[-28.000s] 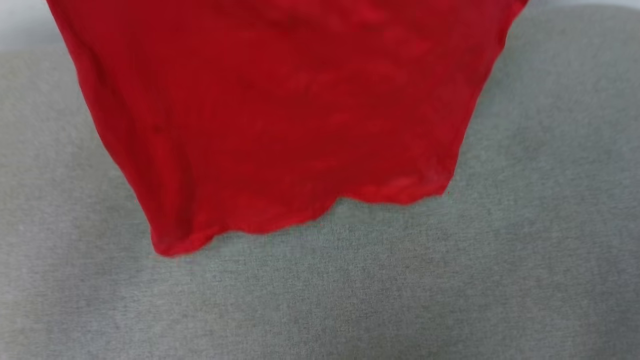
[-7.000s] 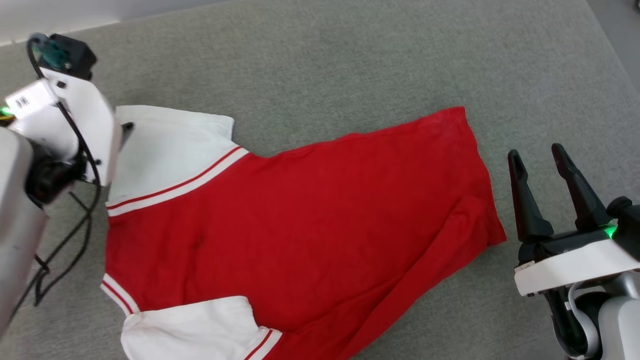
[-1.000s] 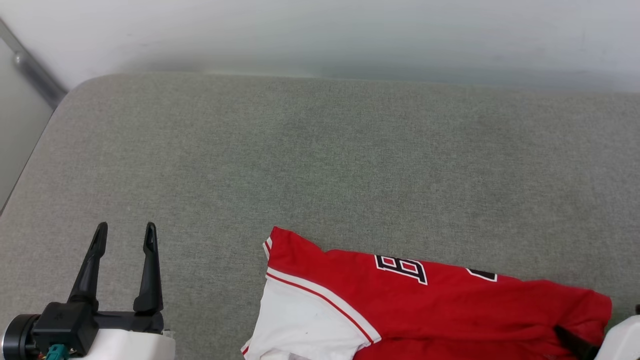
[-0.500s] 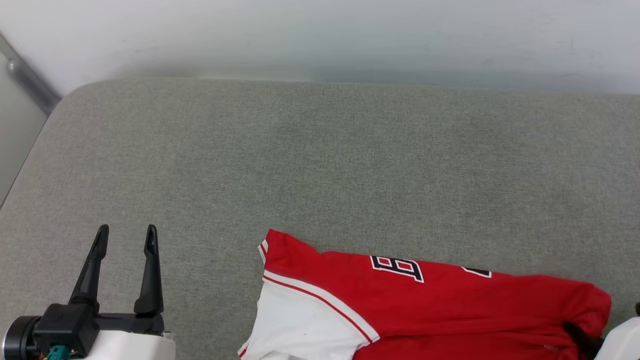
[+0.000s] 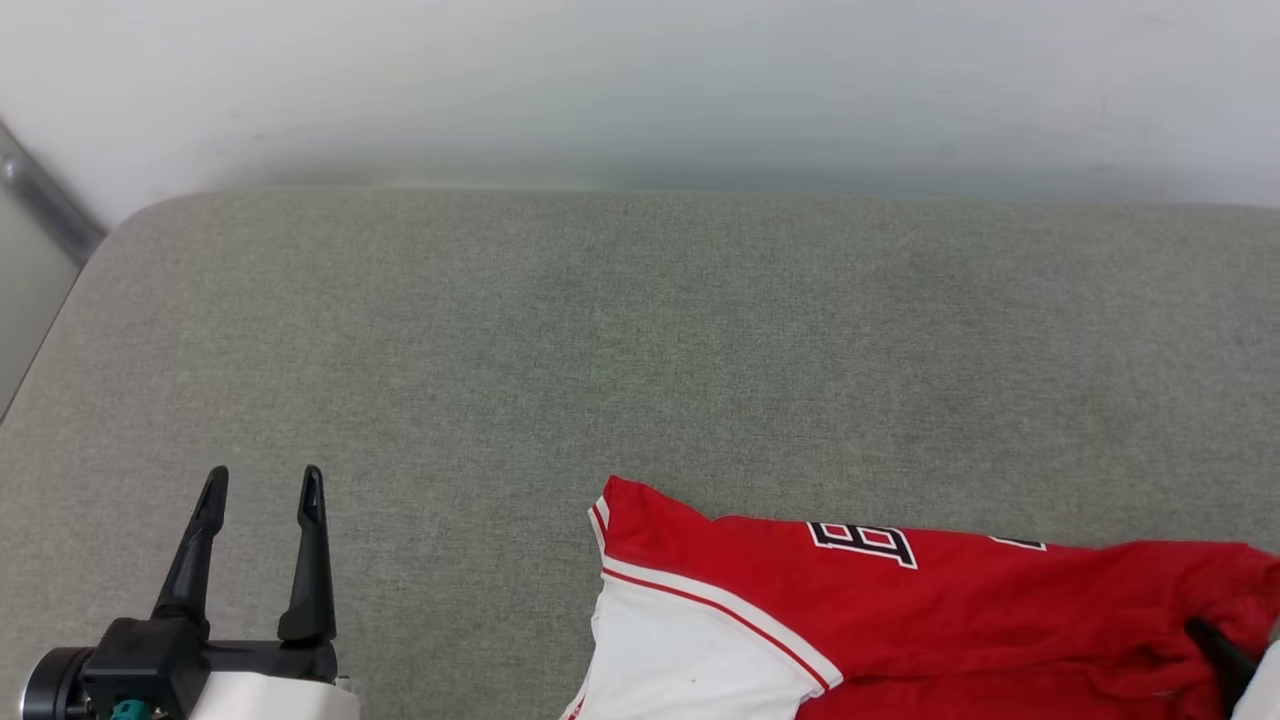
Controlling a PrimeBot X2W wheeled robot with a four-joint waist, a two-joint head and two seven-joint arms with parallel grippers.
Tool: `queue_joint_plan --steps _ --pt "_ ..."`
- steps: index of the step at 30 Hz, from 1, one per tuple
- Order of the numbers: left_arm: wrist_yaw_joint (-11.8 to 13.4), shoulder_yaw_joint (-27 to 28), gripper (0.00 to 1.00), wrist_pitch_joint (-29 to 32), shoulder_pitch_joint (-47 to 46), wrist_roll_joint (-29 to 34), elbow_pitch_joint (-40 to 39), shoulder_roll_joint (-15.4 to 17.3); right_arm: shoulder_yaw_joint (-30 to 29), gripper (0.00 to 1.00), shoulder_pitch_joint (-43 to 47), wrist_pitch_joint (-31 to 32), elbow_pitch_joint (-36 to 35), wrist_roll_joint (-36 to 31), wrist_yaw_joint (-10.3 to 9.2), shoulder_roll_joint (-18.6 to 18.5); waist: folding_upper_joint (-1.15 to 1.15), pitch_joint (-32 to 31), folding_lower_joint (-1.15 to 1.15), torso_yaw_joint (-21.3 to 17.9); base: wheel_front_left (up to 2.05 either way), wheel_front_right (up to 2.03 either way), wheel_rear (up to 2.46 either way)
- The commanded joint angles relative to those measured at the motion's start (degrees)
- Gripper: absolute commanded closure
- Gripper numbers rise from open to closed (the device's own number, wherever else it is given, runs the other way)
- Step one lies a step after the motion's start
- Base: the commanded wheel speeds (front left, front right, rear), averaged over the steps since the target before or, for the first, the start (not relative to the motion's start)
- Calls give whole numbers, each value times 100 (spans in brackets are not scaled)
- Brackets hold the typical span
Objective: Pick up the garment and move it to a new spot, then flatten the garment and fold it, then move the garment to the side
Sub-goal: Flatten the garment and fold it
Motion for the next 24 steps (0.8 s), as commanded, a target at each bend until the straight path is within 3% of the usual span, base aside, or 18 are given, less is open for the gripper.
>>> queue_joint_plan --steps 1,11,24 --pt "-22 2 0 -13 61 20 13 -25 94 100 140 146 -329 -13 -2 102 0 -86 0 -24 0 0 0" --pt "-25 -27 0 -13 125 20 58 -128 604 100 446 1128 -2035 -3 -2 807 0 -222 0 -26 0 0 0" --pt "-35 -68 0 -13 92 7 97 -157 1478 100 123 1482 -2352 305 -2 1684 0 -255 0 172 0 0 0"
